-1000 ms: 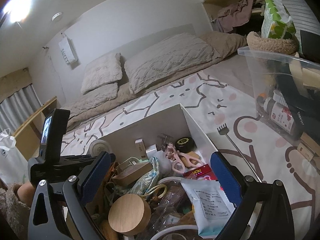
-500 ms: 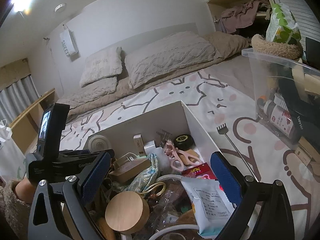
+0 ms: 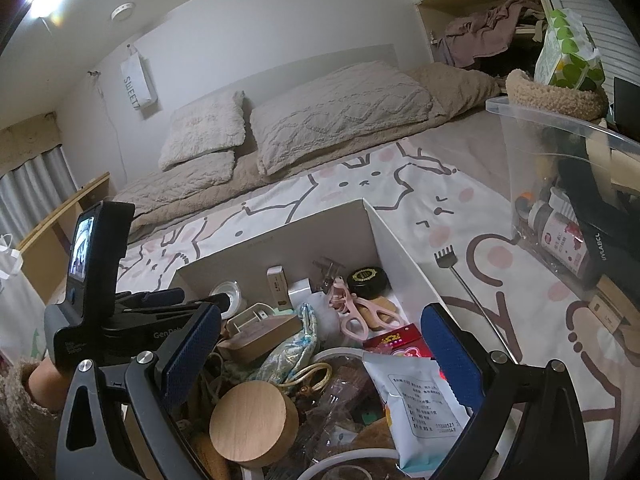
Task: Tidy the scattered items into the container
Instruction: 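Open left tool to release the clear lid into the box, then withdraw both open tools from the white box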
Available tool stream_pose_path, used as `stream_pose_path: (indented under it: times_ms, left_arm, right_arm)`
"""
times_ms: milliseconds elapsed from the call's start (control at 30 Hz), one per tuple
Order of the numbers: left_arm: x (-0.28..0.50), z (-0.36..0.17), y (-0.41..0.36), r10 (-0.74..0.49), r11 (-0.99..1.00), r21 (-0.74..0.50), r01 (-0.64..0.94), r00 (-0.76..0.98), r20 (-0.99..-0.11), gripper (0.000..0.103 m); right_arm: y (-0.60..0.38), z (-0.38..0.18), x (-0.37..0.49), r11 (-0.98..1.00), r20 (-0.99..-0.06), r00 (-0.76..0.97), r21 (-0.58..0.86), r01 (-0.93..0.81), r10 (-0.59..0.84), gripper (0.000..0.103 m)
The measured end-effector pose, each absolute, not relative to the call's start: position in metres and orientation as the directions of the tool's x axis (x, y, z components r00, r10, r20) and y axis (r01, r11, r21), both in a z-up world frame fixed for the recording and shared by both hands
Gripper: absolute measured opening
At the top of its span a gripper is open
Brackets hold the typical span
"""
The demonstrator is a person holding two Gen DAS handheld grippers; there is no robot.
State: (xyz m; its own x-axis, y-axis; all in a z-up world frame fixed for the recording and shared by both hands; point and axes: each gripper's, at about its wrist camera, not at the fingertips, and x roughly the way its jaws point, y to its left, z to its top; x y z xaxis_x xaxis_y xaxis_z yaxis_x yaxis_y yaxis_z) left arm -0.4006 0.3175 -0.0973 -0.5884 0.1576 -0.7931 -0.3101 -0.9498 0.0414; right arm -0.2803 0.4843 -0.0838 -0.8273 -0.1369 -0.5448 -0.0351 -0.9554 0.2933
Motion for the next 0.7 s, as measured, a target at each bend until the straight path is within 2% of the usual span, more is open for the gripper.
stream_pose_path:
  times_ms: [433,700]
  left_arm:
    - [-0.397,-0.095,0.309,0.179,-0.956,0.008,-0.292,-0.608,-0.773,0.07]
    - [-0.389,-0.095,0.311,0.174,-0.944,0.046,-0.326,-0.614,-0.77,0.07]
  right_arm:
    - [0.482,-0.084,-0.28,-0.955,-0.546,-0.826,0.296,-0.036,-0.138,0.1]
    - [0.484,-0.085,-0.279,-0.954,-0.545,-0.828,0.296,-0.042,-0.132,0.1]
